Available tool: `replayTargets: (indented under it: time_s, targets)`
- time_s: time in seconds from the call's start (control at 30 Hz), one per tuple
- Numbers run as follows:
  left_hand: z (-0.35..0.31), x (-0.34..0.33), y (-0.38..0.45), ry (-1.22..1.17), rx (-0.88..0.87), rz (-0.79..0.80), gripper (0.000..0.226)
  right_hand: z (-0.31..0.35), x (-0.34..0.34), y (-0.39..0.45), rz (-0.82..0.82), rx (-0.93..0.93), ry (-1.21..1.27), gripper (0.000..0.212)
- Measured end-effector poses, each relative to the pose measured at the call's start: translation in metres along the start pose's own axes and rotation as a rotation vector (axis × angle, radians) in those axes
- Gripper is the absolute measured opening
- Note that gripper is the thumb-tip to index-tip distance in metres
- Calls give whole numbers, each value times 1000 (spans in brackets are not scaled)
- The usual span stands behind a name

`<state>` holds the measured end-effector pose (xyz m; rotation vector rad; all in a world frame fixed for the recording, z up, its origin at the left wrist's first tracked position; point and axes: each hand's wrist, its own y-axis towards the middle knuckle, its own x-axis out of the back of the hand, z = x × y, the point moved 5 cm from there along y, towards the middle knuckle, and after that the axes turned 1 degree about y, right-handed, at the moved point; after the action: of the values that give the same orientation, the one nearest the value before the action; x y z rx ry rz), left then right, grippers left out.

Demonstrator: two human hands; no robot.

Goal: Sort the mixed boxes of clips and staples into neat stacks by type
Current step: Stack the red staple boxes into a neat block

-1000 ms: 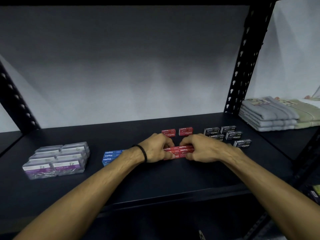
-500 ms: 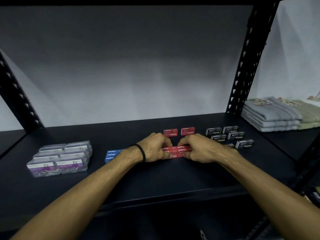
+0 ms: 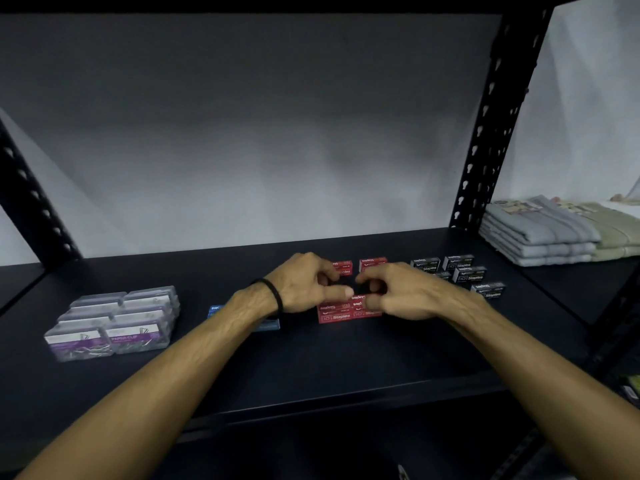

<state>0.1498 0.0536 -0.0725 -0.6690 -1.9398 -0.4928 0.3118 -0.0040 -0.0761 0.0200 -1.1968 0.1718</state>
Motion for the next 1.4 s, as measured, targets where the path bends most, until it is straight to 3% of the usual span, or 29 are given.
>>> replayTargets:
  time_s: [0.2, 0.43, 0.67, 1.23, 1.4]
  targets:
    - [4, 11, 33, -36, 41, -86, 31, -16, 25, 25, -191, -41, -43, 47]
    - [14, -5, 60, -5, 87, -50, 36, -24, 16, 53, -151, -82, -167, 48]
    - [13, -14, 69, 41, 75, -32, 22, -27, 13, 62, -160, -103, -211, 34]
    - [12, -16, 65, 8, 53, -16, 16, -23, 7, 59, -84, -18, -23, 22]
    - [16, -16, 50, -83, 67, 64, 15, -18, 2, 48, -37, -3, 58, 20]
